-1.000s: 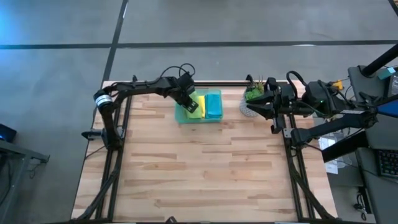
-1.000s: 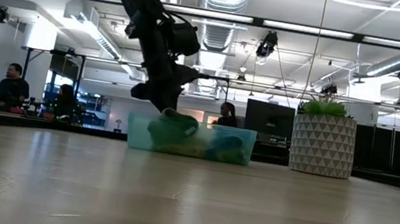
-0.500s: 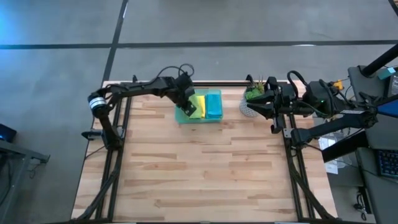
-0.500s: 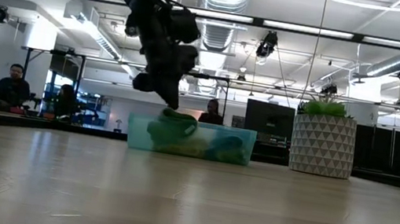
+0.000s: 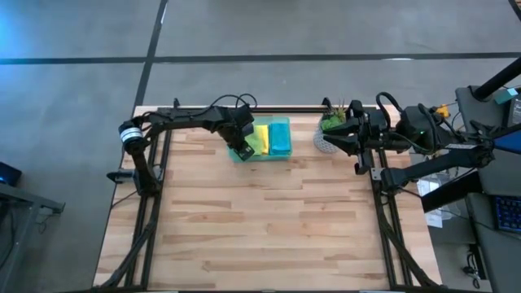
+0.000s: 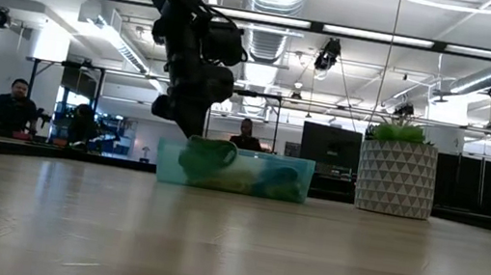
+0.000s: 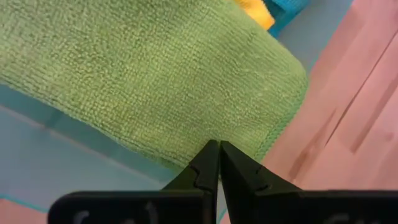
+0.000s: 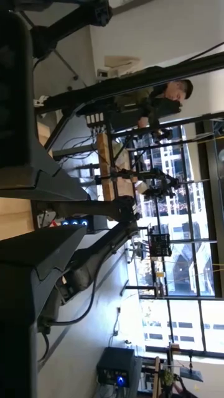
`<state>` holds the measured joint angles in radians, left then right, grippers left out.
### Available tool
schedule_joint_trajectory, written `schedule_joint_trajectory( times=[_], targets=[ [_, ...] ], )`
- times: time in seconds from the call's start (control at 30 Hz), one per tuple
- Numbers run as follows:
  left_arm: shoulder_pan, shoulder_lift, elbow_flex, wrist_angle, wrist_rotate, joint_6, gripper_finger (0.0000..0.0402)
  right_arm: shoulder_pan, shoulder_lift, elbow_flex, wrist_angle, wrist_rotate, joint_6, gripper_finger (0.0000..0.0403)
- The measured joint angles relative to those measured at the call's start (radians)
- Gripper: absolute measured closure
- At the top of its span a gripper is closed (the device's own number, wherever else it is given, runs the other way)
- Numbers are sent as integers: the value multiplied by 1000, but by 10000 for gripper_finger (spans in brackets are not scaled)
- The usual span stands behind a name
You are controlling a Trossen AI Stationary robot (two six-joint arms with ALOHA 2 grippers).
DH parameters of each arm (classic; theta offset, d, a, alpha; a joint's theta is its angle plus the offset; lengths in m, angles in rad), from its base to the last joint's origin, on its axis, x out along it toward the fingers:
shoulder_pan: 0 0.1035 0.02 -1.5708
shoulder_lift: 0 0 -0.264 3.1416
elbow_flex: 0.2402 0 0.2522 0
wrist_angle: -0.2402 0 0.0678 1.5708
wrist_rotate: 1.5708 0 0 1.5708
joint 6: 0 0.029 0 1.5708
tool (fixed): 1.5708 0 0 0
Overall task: Fold microfiber towels
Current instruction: Put the green microfiber cloth into the blue bin
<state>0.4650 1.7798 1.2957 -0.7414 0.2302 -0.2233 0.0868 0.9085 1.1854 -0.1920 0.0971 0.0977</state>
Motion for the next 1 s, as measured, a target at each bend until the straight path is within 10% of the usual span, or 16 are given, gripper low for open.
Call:
schedule_joint_trajectory(
  times=[1.0],
  targets=[
    [62, 85, 48, 189, -264, 15, 401, 0, 5, 1, -14, -29, 5, 335]
  ],
)
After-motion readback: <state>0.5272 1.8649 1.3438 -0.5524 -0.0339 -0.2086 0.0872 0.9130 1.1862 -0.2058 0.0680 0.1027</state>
